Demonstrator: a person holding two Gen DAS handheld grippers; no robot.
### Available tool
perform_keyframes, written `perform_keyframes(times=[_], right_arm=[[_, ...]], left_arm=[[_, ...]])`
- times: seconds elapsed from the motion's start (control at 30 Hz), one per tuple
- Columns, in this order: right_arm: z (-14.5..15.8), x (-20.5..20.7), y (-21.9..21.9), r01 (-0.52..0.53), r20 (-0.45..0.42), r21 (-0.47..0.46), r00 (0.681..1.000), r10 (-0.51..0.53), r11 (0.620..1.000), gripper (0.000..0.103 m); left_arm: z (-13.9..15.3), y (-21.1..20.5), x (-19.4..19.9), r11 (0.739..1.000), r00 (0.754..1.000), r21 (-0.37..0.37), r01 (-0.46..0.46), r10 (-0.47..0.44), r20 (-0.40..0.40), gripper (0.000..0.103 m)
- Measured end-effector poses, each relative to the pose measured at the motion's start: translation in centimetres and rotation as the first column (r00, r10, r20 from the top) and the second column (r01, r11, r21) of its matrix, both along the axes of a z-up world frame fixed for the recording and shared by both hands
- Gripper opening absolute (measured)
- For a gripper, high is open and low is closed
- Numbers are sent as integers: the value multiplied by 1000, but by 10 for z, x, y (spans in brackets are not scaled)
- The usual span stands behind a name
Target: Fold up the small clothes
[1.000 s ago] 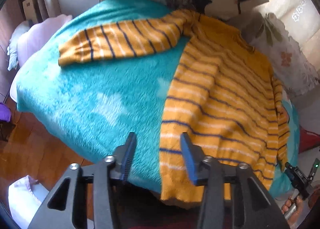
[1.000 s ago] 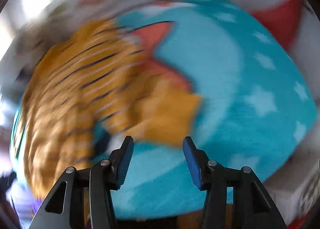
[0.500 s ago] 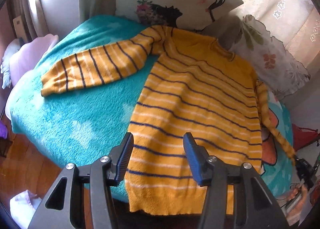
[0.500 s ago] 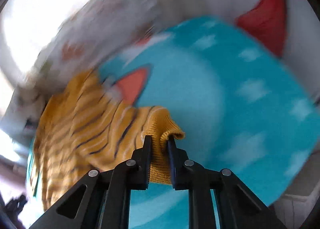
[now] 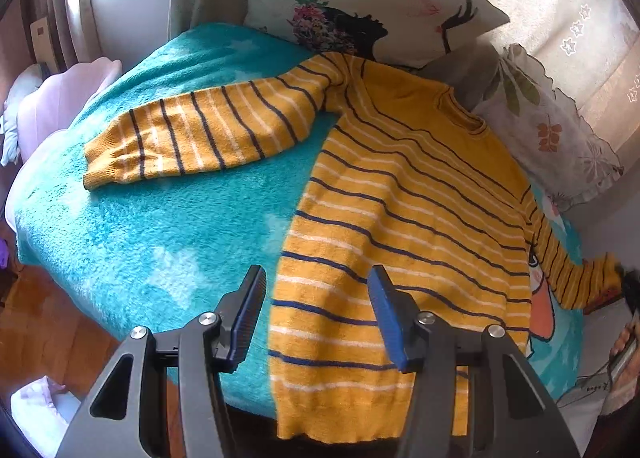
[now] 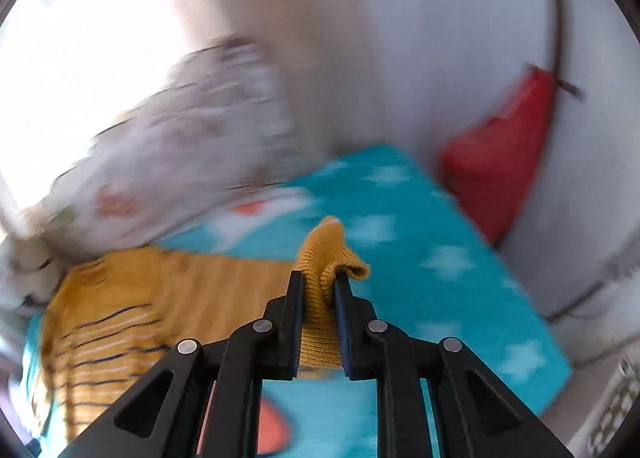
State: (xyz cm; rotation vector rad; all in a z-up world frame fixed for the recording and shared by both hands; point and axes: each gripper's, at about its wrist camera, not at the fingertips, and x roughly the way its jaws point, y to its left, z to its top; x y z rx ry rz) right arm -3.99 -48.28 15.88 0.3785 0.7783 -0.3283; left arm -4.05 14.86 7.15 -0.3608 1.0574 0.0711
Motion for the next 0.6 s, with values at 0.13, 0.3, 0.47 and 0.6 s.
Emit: perform_keyframes(times=[0.13, 0.3, 0.47, 0.6], right_arm=[[5, 61, 105, -204, 29, 68, 979, 202, 977, 16], [-10, 125, 245, -412, 21, 131, 910, 413, 902, 16], [-41, 176, 367, -534, -36, 140, 839, 543, 834, 16], [-77, 207, 430, -581, -109, 142, 796, 596, 802, 16]], left_arm=[[0, 30, 1, 1000, 1000, 8, -3, 3, 16, 52], [-1, 79, -2, 998, 999, 40, -39, 38, 20, 54], [-11, 133, -7, 995, 996, 42, -88, 89, -9, 54], [-20, 167, -9, 991, 991, 29, -127, 128, -34, 54]])
